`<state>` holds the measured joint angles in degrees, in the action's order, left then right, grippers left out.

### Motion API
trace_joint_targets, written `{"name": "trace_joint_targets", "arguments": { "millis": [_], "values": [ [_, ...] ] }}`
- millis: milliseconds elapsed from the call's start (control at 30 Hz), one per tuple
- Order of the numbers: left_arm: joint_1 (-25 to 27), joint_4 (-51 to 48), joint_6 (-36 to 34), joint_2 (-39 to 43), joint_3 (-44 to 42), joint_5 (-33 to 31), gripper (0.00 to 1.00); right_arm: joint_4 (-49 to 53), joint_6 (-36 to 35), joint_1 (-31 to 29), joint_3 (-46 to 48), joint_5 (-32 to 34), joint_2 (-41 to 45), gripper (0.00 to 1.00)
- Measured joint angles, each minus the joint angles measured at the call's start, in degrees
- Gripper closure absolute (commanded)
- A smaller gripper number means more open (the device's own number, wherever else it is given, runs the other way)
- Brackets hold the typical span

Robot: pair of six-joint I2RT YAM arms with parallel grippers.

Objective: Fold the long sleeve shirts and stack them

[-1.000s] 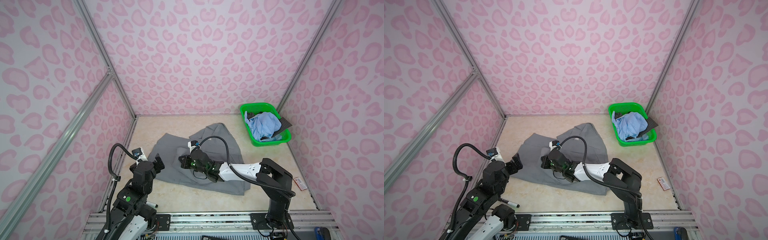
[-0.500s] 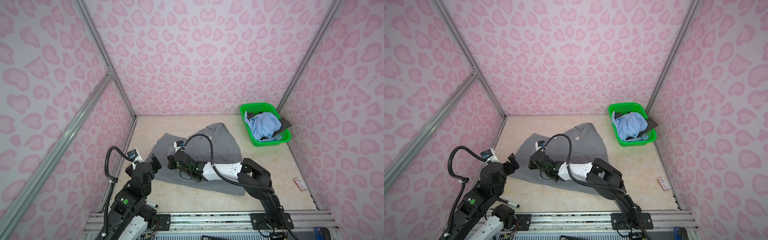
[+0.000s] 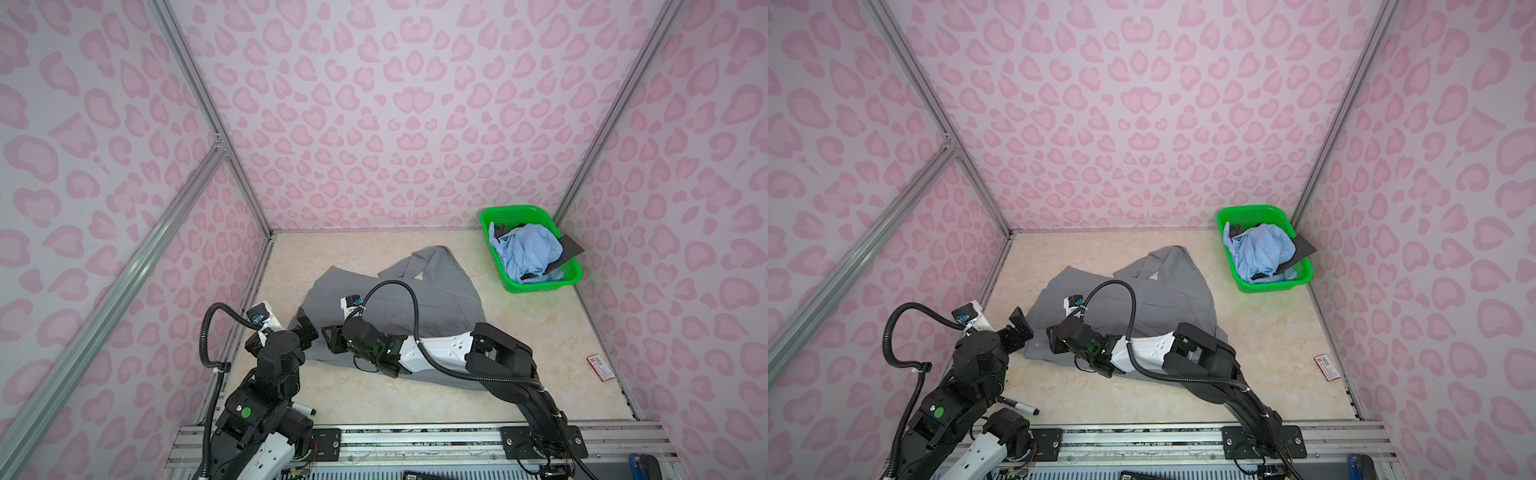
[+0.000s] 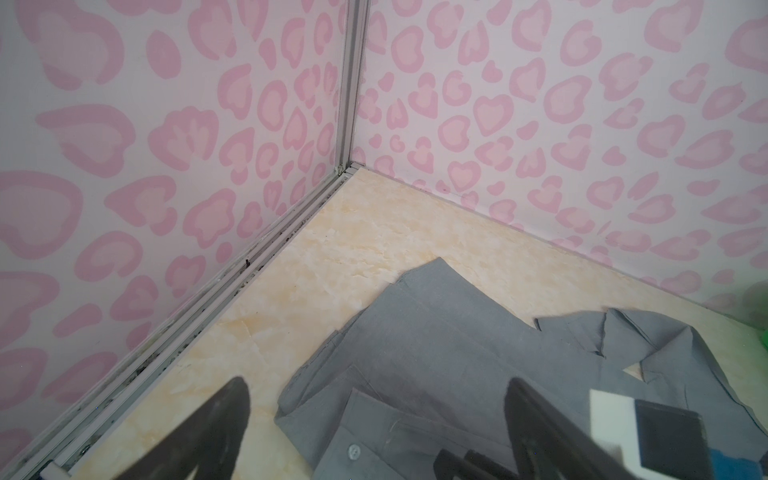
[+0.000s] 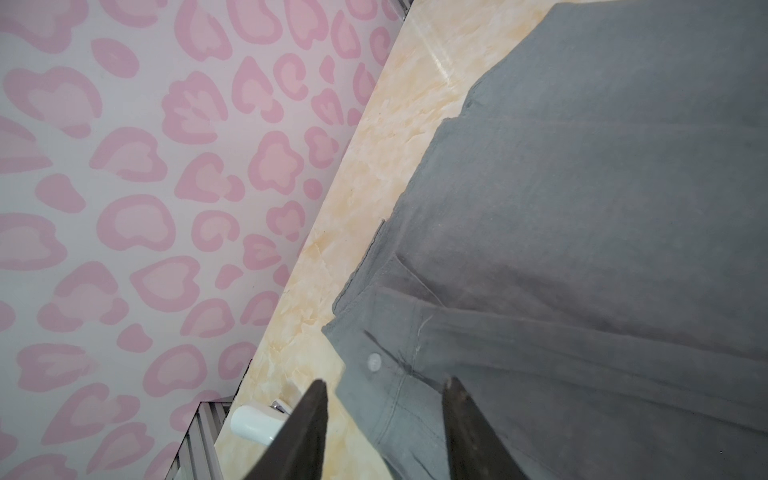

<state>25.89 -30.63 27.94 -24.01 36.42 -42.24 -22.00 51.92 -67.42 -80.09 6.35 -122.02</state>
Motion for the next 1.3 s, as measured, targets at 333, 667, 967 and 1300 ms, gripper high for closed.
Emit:
{"name": "trace_joint_targets", "arguments": {
  "millis": [333, 667, 967, 1300],
  "values": [
    [0.83, 0.15, -0.2, -7.15, -0.42, 6.84, 0.03, -0.24, 0.94, 10.82, 18.88, -3.15, 22.95, 0.51],
    [-0.94, -3.1, 0.63, -28.15, 6.69, 20.31, 0.03, 11.76, 4.63, 15.8, 40.87, -5.05, 41.2, 0.53],
    [-8.15, -4.22, 7.15, -40.13, 7.17, 26.86, 0.03, 16.83, 10.51, 24.5, 51.58, -9.07, 43.47, 0.53],
    [-10.62, -5.6, 16.13, -46.71, 4.13, 36.22, 0.01, 29.38, 3.48, 40.02, 52.0, -12.92, 51.3, 0.53]
  ]
}}
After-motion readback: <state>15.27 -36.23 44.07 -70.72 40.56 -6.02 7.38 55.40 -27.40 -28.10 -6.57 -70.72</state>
